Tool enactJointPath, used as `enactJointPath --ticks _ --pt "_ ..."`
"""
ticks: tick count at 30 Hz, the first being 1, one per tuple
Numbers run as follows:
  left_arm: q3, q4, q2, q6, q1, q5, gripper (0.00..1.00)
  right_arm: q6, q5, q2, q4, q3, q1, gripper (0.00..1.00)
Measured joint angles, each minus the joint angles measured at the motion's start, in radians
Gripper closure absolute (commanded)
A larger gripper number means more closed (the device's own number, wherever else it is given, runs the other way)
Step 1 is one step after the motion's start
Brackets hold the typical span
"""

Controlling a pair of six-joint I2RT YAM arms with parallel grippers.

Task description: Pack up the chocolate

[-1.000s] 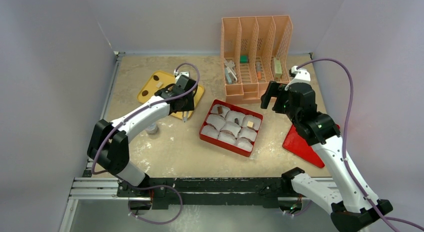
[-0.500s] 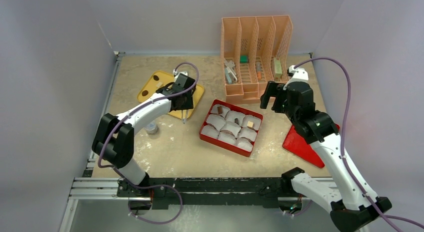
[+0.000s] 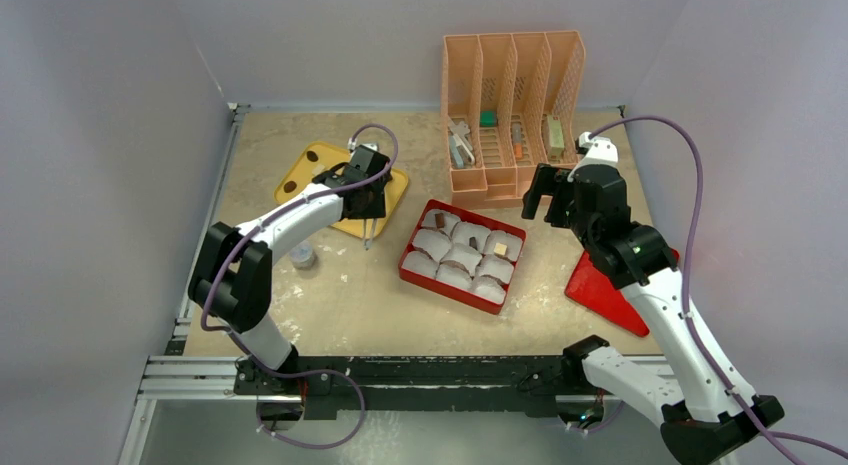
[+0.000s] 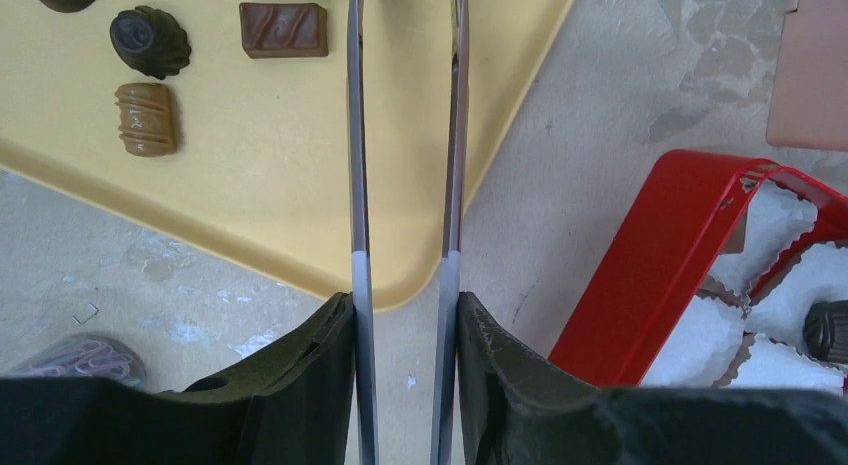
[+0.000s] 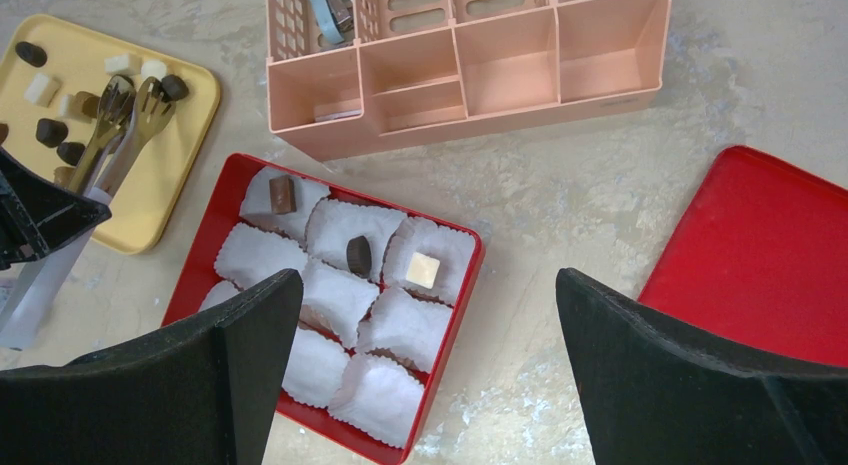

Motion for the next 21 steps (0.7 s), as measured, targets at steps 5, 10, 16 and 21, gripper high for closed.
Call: enactJointPath --ticks 5,10,16,21 --pt "0.0 -0.031 -0.026 0.011 0.0 0.031 0.77 0.016 0.003 -0.007 -0.008 0.0 0.0 0.01" --pt "0.001 -0.079 -0.092 0.019 0.0 0.055 0.78 0.043 -0.002 -0.008 -0.023 0.0 0.0 0.01" --pt "0.005 -0.135 -0.15 0.042 0.0 0.092 0.78 0.08 -0.02 -0.008 -0.028 0.0 0.0 0.01" --pt "0.007 -0.17 -0.183 0.062 0.0 0.157 0.79 0.091 -0.027 -0.008 -0.028 0.0 0.0 0.01"
